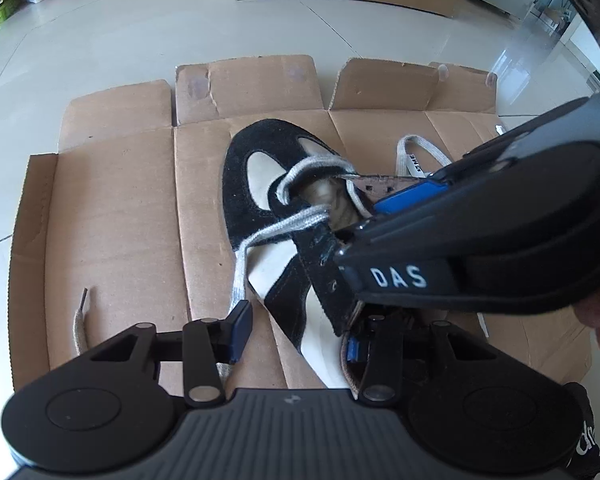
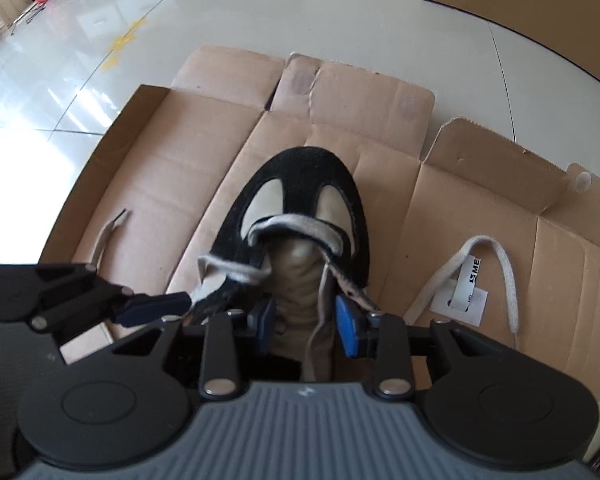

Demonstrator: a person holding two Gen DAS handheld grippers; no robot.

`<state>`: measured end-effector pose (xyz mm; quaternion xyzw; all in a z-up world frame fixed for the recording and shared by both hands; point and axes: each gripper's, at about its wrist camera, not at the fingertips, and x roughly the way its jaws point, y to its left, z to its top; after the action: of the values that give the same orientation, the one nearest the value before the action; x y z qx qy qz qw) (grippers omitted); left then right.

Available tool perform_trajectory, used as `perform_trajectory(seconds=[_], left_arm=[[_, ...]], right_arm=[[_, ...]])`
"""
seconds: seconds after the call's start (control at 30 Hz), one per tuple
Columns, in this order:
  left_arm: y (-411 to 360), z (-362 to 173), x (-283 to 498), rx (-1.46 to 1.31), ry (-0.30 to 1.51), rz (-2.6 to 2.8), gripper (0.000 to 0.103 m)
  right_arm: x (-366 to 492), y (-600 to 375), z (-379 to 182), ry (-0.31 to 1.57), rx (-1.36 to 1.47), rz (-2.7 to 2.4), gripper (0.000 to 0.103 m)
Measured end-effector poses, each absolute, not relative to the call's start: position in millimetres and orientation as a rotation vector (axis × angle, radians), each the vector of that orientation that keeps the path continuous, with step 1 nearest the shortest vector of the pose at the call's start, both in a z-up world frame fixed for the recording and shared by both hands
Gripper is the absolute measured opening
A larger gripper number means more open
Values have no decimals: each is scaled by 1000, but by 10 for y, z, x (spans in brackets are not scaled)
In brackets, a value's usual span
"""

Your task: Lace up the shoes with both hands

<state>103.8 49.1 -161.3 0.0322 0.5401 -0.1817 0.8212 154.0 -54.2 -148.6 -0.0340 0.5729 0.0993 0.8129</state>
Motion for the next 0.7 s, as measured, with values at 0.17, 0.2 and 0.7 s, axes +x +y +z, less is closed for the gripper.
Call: perform_trajectory(seconds=[0.17,0.2,0.7], left_arm=[[513,-1623,1030,49,1143,-385,48],[515,-1625,1029,46,1142,-384,48],[534,-1647,1089,29,1139,-323,56]], right_arm=[[1563,-640,-1516,1217,-51,223,12],[1558,-657,-1514,1210,-46,235,9],[1364,-830,-1411,1073,-220,691,1]])
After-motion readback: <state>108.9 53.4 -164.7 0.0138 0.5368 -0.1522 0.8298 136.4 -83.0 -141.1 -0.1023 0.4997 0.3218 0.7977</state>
